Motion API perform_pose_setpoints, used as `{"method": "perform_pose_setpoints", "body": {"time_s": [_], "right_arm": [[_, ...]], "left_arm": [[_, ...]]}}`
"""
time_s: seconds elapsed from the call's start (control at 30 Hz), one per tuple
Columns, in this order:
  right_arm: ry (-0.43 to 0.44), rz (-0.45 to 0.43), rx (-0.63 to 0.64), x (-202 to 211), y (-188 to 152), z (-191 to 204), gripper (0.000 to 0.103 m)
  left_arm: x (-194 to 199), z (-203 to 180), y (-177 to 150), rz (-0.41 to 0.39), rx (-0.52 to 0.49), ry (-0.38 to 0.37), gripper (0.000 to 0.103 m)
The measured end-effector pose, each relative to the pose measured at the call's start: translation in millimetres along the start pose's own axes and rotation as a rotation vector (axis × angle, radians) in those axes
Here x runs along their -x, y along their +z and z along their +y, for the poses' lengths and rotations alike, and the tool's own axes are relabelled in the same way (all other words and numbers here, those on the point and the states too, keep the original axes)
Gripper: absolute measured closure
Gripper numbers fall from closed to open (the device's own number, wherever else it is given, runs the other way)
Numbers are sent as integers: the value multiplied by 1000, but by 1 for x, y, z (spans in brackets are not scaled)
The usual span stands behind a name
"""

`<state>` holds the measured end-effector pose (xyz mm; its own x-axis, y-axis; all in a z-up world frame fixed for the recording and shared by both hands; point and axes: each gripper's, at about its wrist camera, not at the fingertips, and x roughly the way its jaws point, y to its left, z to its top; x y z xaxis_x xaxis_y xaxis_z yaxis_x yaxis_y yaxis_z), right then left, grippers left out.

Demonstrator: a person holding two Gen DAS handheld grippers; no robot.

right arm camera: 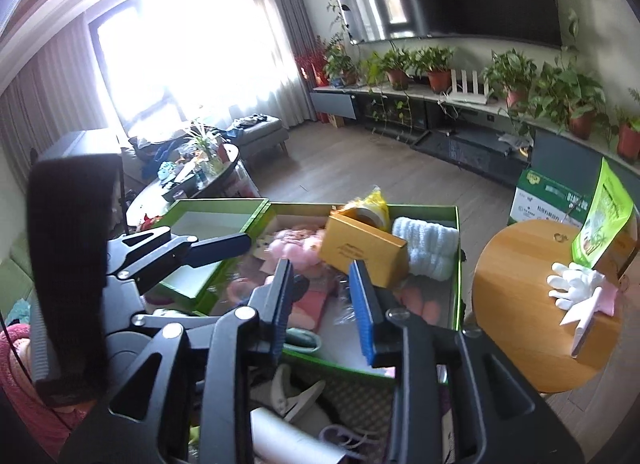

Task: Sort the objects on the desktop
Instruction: 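Move the right gripper back to the yellow sponge on the pile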

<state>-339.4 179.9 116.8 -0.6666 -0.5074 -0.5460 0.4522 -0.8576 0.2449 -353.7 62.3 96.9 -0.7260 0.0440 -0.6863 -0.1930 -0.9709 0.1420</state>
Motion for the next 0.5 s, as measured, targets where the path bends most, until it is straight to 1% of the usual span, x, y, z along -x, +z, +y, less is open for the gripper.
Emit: {"method": "perform_pose_setpoints", "body": {"time_s": [0.07,0.1,0.23,0.4,0.47,0.5], "right_arm": [[1,-10,28,17,-2,13,73],[1,-10,28,17,-2,13,73],[9,-36,74,50,-9,37,72],[11,-49,106,76,-18,55,72],[14,-55,131,95,-25,68,72],[14,-55,131,95,-25,68,72]], "left_arm": [[14,1,-3,-11,9,4,44],[20,2,-4,-18,15,3,44],[49,6,-12,-46,31,-1,44],[83,4,-27,-78,47,-20,44],[97,4,-33,-92,49,-31,43],[102,3,-36,-96,48,-31,43]]}}
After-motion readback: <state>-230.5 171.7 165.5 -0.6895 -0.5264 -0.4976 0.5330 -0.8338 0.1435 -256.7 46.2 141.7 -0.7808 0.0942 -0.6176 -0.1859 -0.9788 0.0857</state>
